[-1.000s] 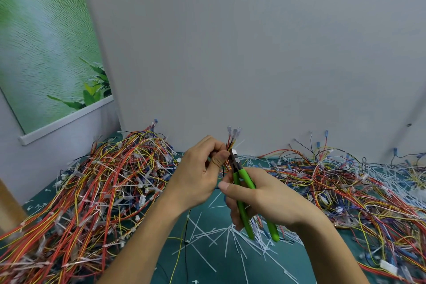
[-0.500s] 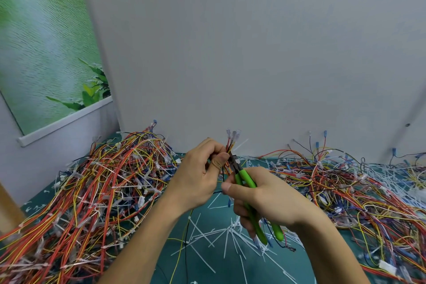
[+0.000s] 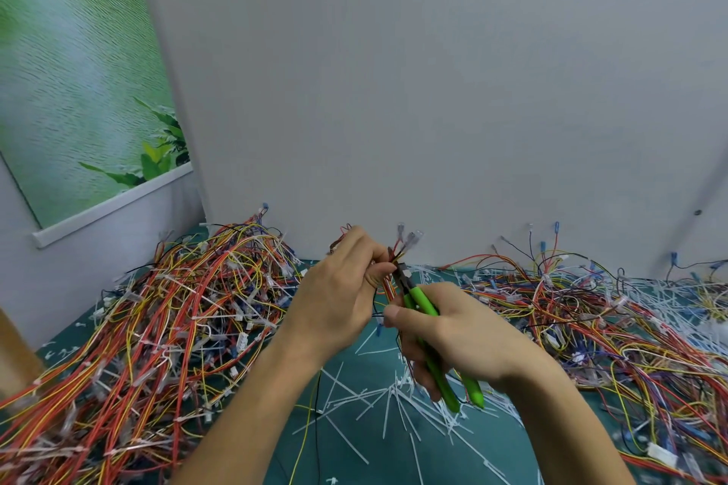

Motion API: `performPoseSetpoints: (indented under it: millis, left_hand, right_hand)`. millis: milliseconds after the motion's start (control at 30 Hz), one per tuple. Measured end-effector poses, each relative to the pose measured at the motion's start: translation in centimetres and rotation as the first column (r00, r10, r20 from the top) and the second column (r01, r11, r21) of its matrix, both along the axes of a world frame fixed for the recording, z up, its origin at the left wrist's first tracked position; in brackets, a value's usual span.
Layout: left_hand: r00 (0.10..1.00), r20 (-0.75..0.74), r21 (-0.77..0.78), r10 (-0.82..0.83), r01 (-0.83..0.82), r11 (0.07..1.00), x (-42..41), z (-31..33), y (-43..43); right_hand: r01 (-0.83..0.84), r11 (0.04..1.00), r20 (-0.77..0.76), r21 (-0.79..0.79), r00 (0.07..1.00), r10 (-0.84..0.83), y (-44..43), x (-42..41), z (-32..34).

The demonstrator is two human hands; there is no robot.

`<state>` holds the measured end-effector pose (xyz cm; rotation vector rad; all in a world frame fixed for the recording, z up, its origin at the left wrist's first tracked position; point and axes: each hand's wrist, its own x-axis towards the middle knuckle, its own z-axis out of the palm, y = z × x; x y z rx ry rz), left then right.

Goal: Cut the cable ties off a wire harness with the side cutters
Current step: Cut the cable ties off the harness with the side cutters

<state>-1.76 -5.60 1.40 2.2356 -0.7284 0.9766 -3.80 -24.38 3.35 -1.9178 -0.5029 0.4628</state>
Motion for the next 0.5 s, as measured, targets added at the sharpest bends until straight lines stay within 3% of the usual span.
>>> performPoseSetpoints:
  millis: [500]
  left_hand:
    - [1.000, -0.014, 0.020, -0.003, 0.003, 1.000, -0.28, 0.24, 0.05]
  right_hand:
    - [-0.052, 0.995, -0.089, 0.081, 0.994, 0.059, 0.02, -0.48, 0.58]
